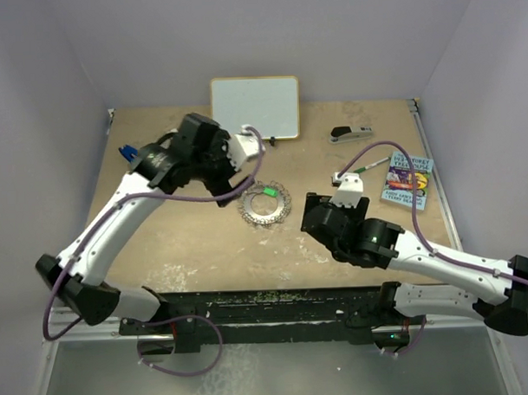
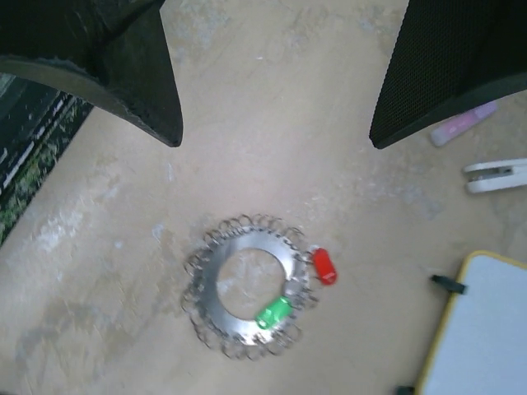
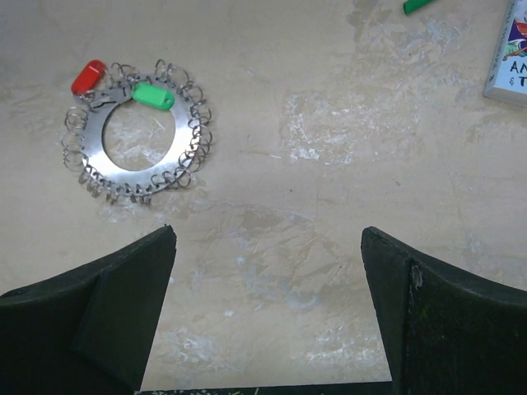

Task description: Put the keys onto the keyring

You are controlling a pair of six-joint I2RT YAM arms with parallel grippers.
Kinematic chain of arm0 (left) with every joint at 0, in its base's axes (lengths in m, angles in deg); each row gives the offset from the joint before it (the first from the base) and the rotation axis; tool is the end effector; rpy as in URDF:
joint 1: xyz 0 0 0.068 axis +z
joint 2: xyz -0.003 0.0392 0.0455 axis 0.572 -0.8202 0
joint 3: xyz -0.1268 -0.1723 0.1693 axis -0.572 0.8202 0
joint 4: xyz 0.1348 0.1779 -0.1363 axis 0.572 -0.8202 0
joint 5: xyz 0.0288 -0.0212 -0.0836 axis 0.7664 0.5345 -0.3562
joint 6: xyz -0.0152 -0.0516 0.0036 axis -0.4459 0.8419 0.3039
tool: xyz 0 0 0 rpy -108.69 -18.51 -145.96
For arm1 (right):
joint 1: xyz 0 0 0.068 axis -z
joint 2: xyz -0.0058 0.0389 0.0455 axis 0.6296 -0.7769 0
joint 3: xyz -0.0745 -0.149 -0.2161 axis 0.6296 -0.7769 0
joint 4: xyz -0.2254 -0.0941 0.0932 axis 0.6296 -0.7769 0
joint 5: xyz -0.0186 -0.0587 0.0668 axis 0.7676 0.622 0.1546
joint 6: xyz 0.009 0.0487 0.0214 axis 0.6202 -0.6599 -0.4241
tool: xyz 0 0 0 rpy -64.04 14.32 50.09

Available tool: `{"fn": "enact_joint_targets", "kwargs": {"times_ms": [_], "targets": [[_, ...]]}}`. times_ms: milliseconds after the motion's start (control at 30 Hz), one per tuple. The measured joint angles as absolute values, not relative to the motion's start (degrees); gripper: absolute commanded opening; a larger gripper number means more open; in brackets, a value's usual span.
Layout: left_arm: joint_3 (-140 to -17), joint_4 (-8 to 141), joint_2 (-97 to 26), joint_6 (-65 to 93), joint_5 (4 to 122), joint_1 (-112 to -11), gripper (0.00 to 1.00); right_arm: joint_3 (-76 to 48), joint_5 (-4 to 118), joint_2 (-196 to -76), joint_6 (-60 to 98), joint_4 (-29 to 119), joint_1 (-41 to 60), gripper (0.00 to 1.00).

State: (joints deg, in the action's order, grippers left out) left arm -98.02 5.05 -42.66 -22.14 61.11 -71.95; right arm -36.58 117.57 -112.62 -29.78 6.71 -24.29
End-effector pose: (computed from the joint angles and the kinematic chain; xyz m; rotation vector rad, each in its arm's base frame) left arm 0.2262 -0.1784 0.3884 1.3253 2.0699 -0.3074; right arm 0.1139 0.1631 0.3108 0.2838 1.9857 0.2257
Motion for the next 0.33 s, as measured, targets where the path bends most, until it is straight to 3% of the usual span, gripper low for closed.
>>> {"fn": "enact_joint_targets", "kwargs": {"times_ms": [167, 333], "targets": [[-95.55, 12.57, -35.65, -17.22, 61.81, -62.53, 0.98, -36.44, 117.64, -115.12, -29.52, 6.18, -24.29, 1.0], [-85.58, 18.39, -30.4, -13.63, 59.05, -54.9, 0.98, -36.33, 117.64, -114.87, -29.19, 6.38, -24.29, 1.0]]}}
